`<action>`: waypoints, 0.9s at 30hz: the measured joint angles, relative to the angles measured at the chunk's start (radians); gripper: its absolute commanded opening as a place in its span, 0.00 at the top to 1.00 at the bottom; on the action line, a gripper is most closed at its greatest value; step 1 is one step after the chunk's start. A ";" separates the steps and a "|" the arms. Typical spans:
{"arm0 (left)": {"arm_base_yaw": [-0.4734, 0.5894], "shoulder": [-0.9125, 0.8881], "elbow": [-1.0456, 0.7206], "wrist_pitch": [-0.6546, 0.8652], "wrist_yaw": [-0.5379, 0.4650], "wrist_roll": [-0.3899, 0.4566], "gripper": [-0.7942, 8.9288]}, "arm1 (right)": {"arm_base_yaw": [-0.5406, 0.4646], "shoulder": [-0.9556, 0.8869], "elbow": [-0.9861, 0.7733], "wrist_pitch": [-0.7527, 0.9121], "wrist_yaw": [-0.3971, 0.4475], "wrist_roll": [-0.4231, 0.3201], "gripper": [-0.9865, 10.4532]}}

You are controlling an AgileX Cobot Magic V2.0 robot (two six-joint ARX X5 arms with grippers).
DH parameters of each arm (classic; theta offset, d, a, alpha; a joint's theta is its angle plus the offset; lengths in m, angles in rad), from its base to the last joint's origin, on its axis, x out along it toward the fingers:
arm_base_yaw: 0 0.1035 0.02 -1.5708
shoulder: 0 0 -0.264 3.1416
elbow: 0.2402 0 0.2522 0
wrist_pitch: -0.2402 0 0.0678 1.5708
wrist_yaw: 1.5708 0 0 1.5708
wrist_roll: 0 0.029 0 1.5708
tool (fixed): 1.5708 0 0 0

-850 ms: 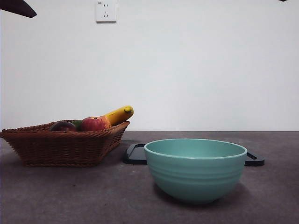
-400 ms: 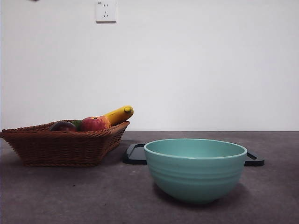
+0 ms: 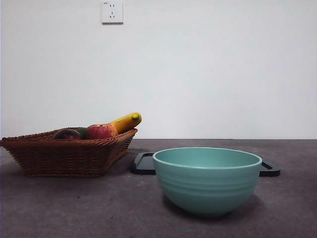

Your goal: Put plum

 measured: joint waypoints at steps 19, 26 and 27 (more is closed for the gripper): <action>0.163 -0.172 -0.061 0.443 -0.034 0.088 0.91 | 0.000 0.000 0.000 0.000 0.000 0.000 0.91; 0.327 -0.459 -0.327 0.818 -0.311 0.098 0.91 | 0.000 0.000 0.000 0.000 0.000 0.000 0.91; 0.344 -0.498 -0.371 0.834 -0.360 0.098 0.91 | 0.000 0.000 0.000 0.000 0.000 0.000 0.91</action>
